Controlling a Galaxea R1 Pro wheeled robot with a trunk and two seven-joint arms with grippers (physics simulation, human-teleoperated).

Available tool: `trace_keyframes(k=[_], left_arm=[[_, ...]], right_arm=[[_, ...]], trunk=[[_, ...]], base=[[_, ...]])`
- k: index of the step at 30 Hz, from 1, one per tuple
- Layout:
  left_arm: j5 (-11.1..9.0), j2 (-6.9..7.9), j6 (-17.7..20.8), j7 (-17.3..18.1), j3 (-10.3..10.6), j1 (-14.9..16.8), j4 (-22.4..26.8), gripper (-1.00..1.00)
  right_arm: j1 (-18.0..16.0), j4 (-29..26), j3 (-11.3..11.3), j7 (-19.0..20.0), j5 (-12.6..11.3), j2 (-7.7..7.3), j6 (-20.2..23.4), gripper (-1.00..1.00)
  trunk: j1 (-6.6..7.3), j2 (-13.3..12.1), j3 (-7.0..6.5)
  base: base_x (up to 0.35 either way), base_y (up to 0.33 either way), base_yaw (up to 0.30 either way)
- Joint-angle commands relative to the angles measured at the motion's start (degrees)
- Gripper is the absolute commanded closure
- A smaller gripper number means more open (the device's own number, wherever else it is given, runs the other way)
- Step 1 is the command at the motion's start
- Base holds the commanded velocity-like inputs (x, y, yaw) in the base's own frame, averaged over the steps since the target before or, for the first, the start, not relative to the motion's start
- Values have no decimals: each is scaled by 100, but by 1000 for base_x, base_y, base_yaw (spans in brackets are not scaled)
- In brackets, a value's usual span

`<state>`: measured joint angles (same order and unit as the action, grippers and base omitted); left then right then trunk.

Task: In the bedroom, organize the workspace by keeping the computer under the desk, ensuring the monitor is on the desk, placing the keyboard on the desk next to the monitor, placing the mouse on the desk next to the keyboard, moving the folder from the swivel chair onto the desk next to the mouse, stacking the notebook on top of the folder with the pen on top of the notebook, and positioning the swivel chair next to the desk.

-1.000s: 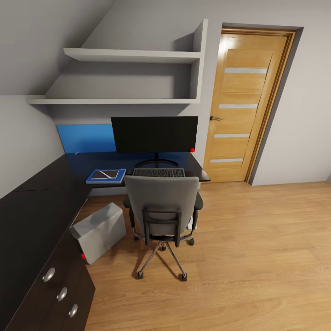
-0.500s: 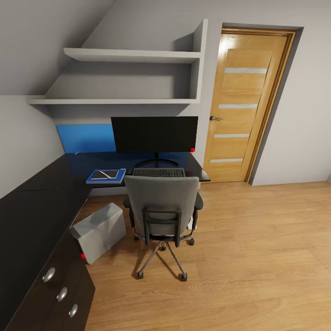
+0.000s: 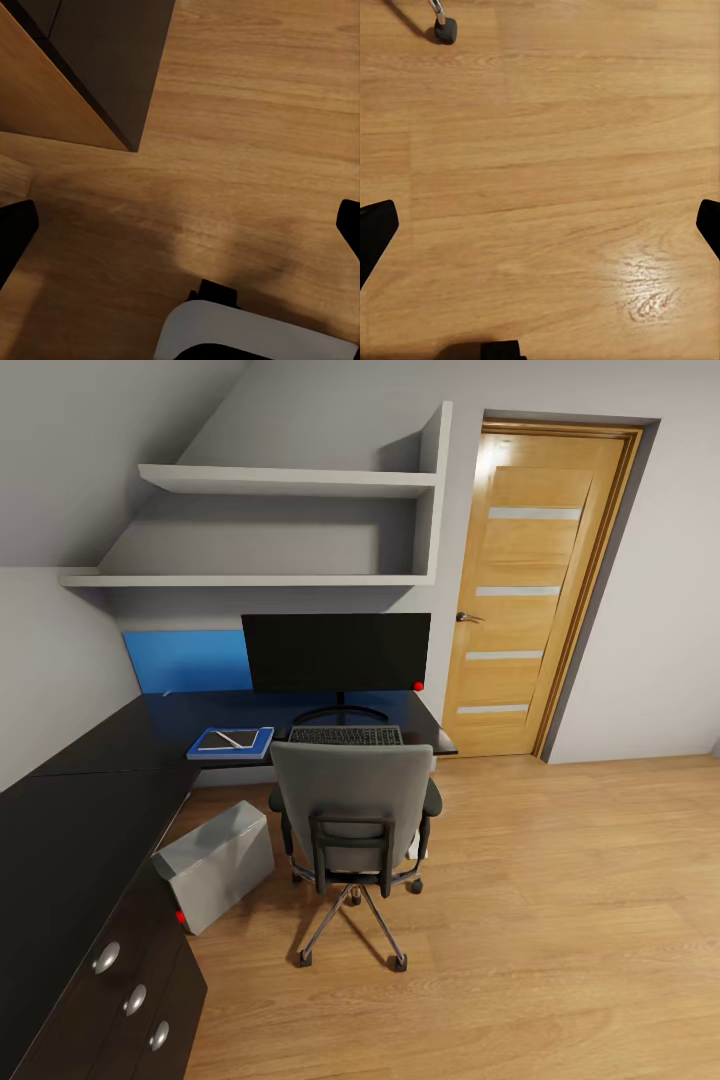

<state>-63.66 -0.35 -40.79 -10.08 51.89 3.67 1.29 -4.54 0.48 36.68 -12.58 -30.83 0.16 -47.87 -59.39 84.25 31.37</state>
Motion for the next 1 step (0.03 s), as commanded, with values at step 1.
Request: trace_keyframes(k=[1], left_arm=[[2,0,-8,-56,49,2,3,-100]], right_arm=[[-3,5,49,-31,-19,2,-11,-100]], trunk=[[0,3,6]], base=[[0,0,0]])
